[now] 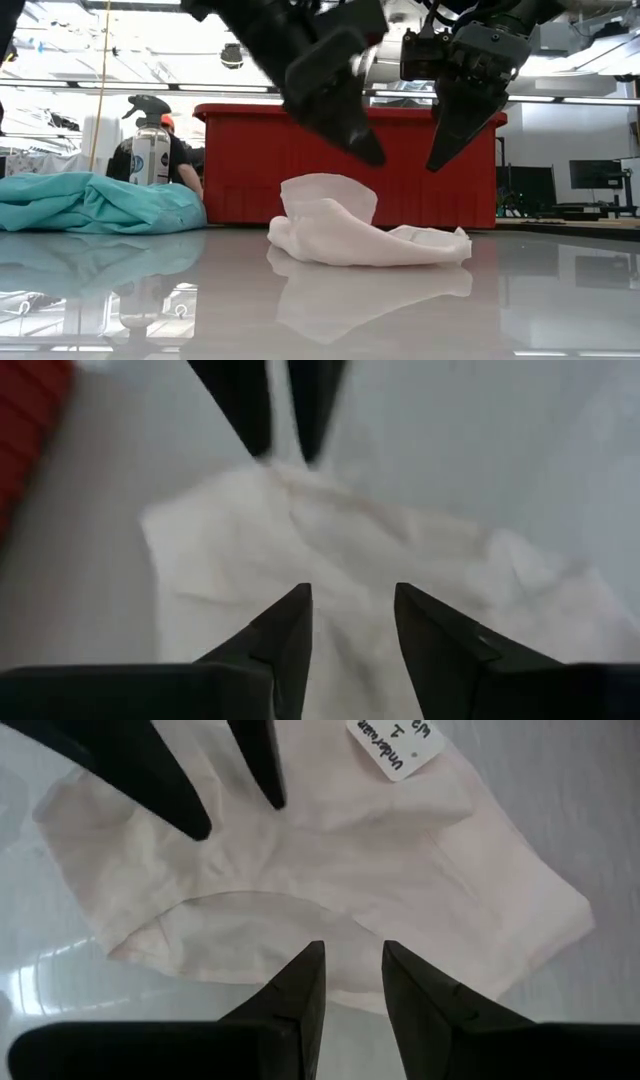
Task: Fold laundry
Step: Fold the white underwear
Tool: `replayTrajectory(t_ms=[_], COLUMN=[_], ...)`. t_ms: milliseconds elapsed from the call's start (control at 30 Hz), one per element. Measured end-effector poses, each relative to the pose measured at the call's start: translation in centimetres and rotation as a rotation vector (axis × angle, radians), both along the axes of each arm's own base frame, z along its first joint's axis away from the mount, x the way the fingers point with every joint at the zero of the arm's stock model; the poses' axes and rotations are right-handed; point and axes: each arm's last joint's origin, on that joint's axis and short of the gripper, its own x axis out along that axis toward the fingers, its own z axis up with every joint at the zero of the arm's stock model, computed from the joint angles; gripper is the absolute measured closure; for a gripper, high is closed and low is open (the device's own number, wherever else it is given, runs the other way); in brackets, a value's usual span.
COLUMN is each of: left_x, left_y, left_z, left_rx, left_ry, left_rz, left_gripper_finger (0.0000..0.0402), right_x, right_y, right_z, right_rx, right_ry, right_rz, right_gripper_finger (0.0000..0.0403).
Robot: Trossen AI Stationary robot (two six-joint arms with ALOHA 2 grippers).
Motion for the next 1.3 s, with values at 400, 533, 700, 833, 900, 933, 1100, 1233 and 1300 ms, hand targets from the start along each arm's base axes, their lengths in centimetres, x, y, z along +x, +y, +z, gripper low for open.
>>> replayTrajectory(t_ms=[400,533,700,833,900,933,1100,1233,1300], left_x=[-4.0,-4.7,-5.1,-5.4,-5.5,-5.5,-5.7,-5.7,-5.7], left_y=[-2.0,-3.1,-4.2,-4.8,-5.0,-5.1,-5.5,-5.6,-5.6], left_z=[1.9,1.7,1.7,1.6,1.6,1.6,1.6,1.6,1.6], left_rx=[0.157,0.137,0.137,0.130,0.126,0.125,0.122,0.115,0.110], left_ry=[0.183,0.209,0.201,0.200,0.196,0.196,0.193,0.190,0.188], left_rz=[0.176,0.167,0.150,0.146,0.143,0.142,0.134,0.141,0.146], left_gripper_finger=[0.0302,0.0309,0.0311,0.0311,0.0311,0.0311,0.0311,0.0311,0.0311], right_x=[1.0,1.9,3.2,4.1,4.6,4.8,5.2,5.2,5.1], right_y=[2.1,3.3,4.0,4.1,4.0,4.0,3.4,3.2,3.2], right_z=[0.7,0.6,-1.2,-2.8,-3.0,-3.1,-3.9,-3.9,-3.8], right_rx=[-0.150,-0.240,-0.319,-0.379,-0.416,-0.431,-0.444,-0.436,-0.435], right_ry=[-0.155,-0.251,-0.254,-0.198,-0.191,-0.187,-0.155,-0.143,-0.144], right_rz=[0.320,0.470,0.574,0.564,0.549,0.538,0.520,0.503,0.502], right_gripper_finger=[0.0275,0.0275,0.0270,0.0247,0.0234,0.0227,0.0204,0.0213,0.0232])
